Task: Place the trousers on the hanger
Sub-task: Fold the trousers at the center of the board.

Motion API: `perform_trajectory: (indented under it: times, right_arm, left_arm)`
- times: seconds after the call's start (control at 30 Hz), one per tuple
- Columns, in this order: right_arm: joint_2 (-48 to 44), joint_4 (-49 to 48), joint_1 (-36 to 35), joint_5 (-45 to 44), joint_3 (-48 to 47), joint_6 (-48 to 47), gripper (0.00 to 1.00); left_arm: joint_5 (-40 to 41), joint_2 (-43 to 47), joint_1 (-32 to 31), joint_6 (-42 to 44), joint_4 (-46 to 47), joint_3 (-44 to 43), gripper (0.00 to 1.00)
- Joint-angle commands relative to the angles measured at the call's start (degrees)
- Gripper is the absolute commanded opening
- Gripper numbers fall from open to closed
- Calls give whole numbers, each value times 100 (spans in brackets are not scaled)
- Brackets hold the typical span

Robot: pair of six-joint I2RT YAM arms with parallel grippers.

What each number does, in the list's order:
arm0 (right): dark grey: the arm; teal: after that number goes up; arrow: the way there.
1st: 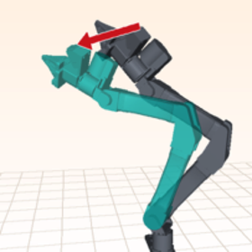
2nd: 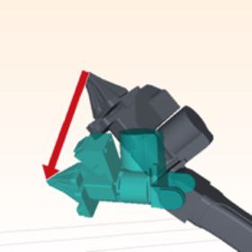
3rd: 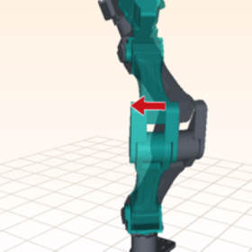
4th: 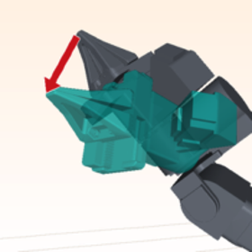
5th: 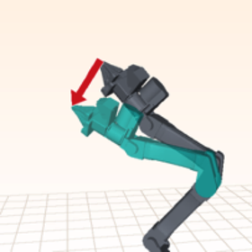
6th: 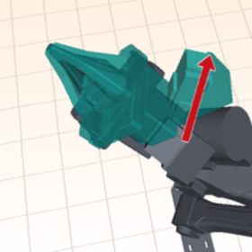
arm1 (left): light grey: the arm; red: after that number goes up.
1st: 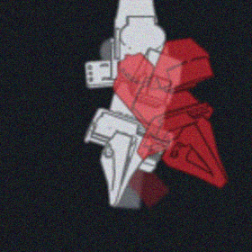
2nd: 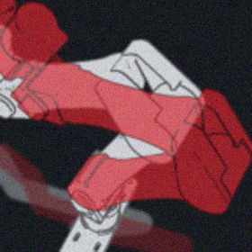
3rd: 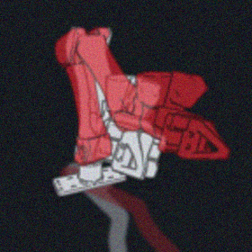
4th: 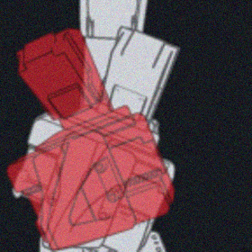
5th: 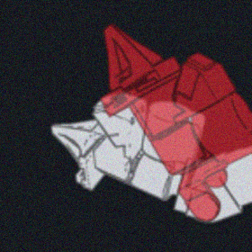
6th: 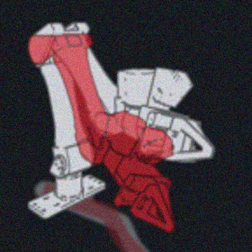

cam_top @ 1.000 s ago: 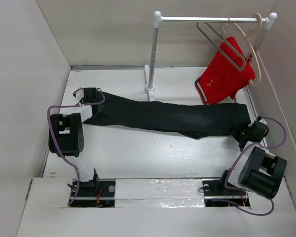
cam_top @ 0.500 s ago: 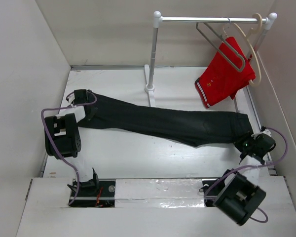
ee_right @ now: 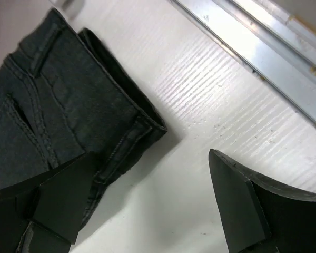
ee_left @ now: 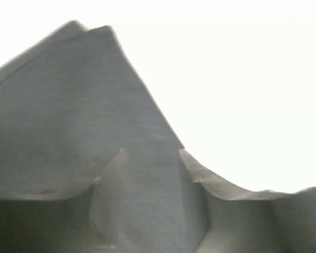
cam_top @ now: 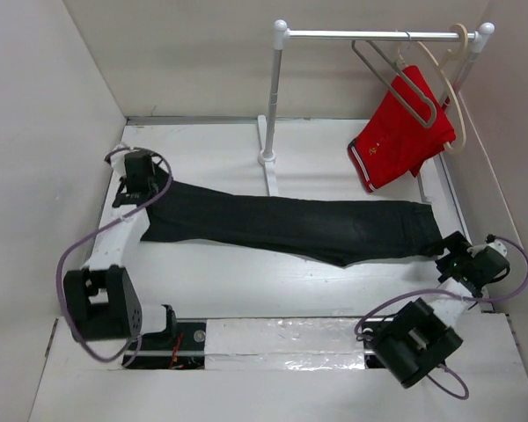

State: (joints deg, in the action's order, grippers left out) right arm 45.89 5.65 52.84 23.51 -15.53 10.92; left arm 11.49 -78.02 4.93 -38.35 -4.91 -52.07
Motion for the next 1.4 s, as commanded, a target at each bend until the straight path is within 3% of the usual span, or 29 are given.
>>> perform_trajectory:
  times: [0.0, 0.1, 0.13, 0.33, 0.47, 0.57, 0.63, 0.87, 0.93, 1.07, 1.17, 1.37]
  right_arm:
    - [690, -1149, 157, 818, 111, 33, 93]
    - [1262, -1250, -124, 823, 6, 104, 93]
    - [1326, -1320, -125, 813, 32, 147, 93]
    - [1571, -2076, -625, 550, 235, 682, 82]
    - [1765, -2780, -828, 549, 366, 1070, 46]
    - [1539, -2982, -960, 558, 340, 1009, 9]
    - [1179, -2649, -960, 523, 305, 782, 0]
    - [-1809, -681, -1231, 549, -212, 386, 0]
    - [-1830, -48, -1390, 829, -668, 201, 0]
    - [-1759, 49, -1776, 1420, -1170, -35, 0]
    - [-1680, 629, -2434, 1175, -1854, -370, 0]
    - [-1662, 455, -3955, 674, -2489, -38, 0]
  left_arm:
    - [-322, 612, -825, 64, 718, 118, 35]
    - [-654, 753, -1625, -198, 1035, 302, 6]
    - [-709, 779, -1827, -269, 1184, 486, 1]
    - [-104, 473, -3722, -332, 1932, 761, 0]
    - [529, 103, -4596, -182, 1985, 699, 0]
    - [820, -38, -4808, -68, 2081, 786, 0]
    - [960, -108, -4870, -32, 2099, 856, 0]
    - [1303, -459, -5273, 170, 2328, 1015, 0]
    - [1269, -730, -5423, 170, 2336, 980, 0]
    - [1234, -1101, -5704, -14, 2555, 1076, 0]
    - [1242, -1277, -5993, -181, 2609, 1085, 0]
    - [1427, -1637, -6338, -313, 2626, 1041, 0]
